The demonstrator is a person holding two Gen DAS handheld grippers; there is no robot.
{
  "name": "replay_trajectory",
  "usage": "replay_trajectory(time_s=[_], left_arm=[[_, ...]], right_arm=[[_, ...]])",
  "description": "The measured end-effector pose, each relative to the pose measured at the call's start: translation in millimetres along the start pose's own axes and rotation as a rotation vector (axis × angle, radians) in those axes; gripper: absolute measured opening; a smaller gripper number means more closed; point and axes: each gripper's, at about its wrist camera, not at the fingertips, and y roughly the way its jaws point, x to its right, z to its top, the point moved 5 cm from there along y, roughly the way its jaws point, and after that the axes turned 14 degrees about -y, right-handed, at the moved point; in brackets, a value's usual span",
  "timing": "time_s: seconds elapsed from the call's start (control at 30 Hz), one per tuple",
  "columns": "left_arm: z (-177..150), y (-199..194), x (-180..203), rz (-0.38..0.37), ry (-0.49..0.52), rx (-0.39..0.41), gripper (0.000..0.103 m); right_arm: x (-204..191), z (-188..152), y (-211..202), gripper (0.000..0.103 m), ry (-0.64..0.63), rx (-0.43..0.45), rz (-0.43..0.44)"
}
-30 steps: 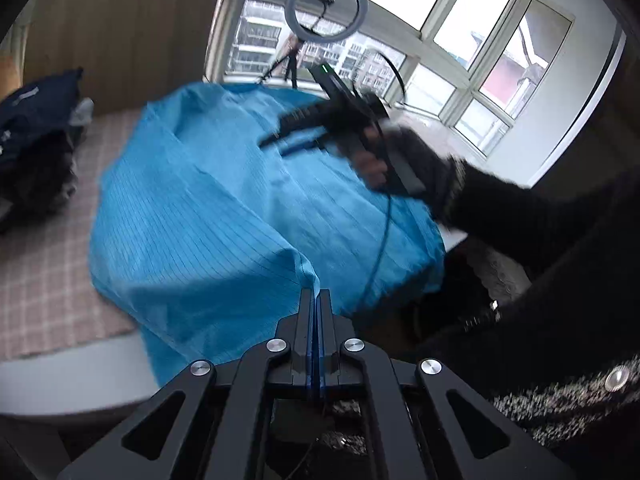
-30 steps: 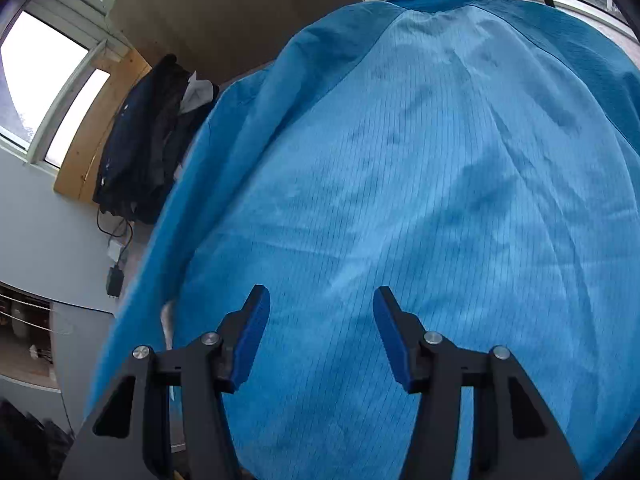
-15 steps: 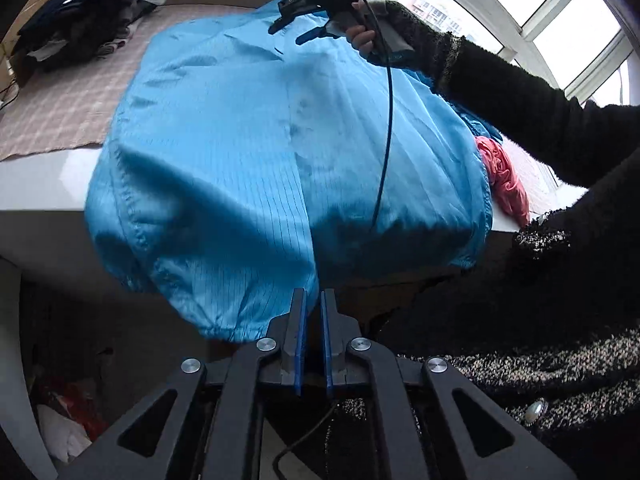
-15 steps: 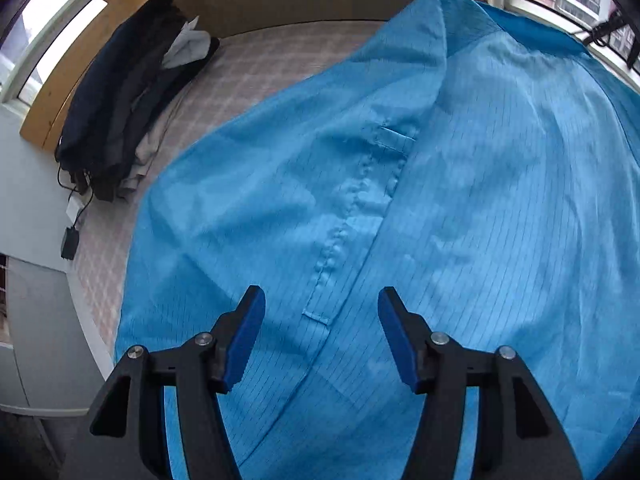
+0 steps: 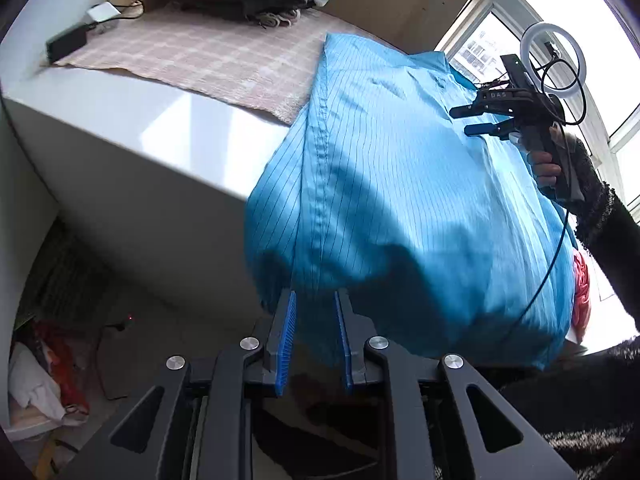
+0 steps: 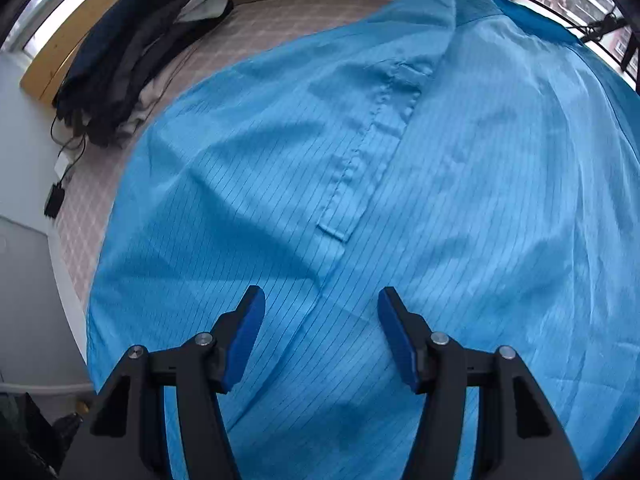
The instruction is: Fold clothes
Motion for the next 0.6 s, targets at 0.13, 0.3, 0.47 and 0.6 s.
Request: replay_trajectory(time_s=[0.13,0.3,0.47,0.6], left_arm=[[2.2,15.3,-1.8,0.034,0.041,-0.026,0.022],[0.4,24.1,-3.2,0.005,0.035,-0.045,0.022],[5.2,27.2,-9.9,-0.042,-0.003,-0.073,0.007],[4.3,21.3,-8.6,-0.054,0.024,-0.062,0.002]], right_arm=[[26.3,16.4,0.1,0.058,0.084,0.019,-0.025],[68.4,38.9,1.9,0.058,0.224,0.063,0.023],[76.3,60.8,9.6,0.064,0.213,0.077,0.039],[65.3,68.8,15.0,0.064,0.215,0.1,0.086]])
